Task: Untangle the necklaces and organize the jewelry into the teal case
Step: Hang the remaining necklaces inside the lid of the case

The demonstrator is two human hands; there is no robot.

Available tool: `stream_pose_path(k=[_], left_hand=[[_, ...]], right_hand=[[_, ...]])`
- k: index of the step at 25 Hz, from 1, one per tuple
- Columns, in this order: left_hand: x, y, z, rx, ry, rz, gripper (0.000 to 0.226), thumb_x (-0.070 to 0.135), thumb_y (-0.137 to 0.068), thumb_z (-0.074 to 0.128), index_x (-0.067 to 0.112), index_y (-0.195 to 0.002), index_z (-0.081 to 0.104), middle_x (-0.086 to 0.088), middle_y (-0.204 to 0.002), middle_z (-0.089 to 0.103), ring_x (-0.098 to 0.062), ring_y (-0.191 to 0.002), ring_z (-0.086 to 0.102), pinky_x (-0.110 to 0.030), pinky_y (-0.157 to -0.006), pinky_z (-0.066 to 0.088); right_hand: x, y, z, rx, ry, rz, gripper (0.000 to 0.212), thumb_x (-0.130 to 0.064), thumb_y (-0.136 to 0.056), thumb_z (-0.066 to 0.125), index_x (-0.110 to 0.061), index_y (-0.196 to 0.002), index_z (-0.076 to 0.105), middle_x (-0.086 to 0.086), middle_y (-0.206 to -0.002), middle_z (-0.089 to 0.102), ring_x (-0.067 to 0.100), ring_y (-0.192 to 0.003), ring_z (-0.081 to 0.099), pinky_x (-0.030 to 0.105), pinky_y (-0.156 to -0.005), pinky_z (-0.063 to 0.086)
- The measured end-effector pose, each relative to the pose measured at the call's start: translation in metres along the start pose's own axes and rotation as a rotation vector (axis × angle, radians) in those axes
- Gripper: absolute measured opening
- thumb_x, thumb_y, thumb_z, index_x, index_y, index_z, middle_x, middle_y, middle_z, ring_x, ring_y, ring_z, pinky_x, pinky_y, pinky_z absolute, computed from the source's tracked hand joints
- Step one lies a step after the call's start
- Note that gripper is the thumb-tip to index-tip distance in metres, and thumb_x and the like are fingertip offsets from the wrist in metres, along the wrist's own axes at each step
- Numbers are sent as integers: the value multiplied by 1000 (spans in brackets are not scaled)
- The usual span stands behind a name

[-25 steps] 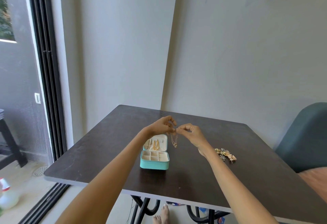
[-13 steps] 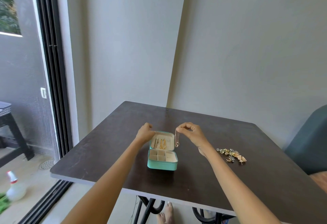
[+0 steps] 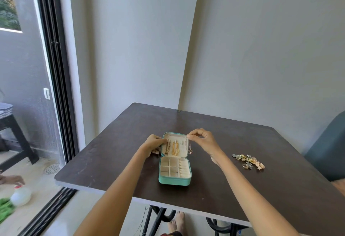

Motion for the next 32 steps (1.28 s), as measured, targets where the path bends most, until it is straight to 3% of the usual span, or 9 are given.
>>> stream_pose_path(k=[5, 12, 19, 23, 29, 32], left_hand=[[-8, 19, -3, -12, 207, 173, 22, 32, -91, 60, 13, -95, 70, -3, -82, 72, -9, -61, 62, -17, -50, 48], [-11, 31, 0, 9, 287, 282, 19, 33, -88, 62, 18, -97, 69, 2, -87, 74, -8, -70, 69, -16, -52, 50], [-11, 32, 0, -12, 353, 323, 17, 31, -87, 63, 19, -98, 70, 2, -89, 75, -9, -73, 70, -14, -52, 50], [-12, 32, 0, -27, 369, 340, 19, 30, -87, 64, 18, -99, 70, 1, -89, 75, -9, -72, 69, -15, -52, 49], [-12, 32, 1, -43, 377, 358, 19, 31, -86, 65, 20, -100, 70, 0, -92, 75, -12, -78, 70, -17, -56, 52], [-12, 32, 1, -50, 385, 364, 16, 31, -86, 65, 23, -98, 71, 0, -92, 75, -12, -79, 71, -17, -57, 52]], right_hand=[[11, 10, 11, -26, 22, 17, 6, -24, -82, 71, -24, -76, 71, -2, -102, 62, 6, -97, 56, 15, -80, 38], [18, 15, 17, 30, 64, 37, 6, -23, -81, 71, -23, -76, 71, -7, -96, 62, 6, -92, 58, 18, -80, 41], [5, 2, 18, 125, 309, -49, 6, -26, -80, 71, -21, -77, 74, -7, -81, 59, 13, -86, 57, 28, -76, 46], [-5, -5, 25, 124, 408, -103, 7, -27, -80, 71, -23, -76, 74, -13, -69, 51, 7, -74, 50, 25, -66, 40], [-19, -6, 26, 193, 659, -133, 15, -30, -84, 64, -22, -77, 75, -16, -68, 52, 12, -84, 53, 30, -68, 46], [-27, -4, 27, 226, 844, -181, 18, -31, -87, 60, -21, -79, 75, -5, -81, 63, 16, -84, 52, 30, -70, 41]])
Point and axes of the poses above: each hand's wrist, its own y-axis away from the middle knuckle, its own z-axis out of the palm, x = y × z, the point moved 6 cm from there along -y, towards the middle knuckle
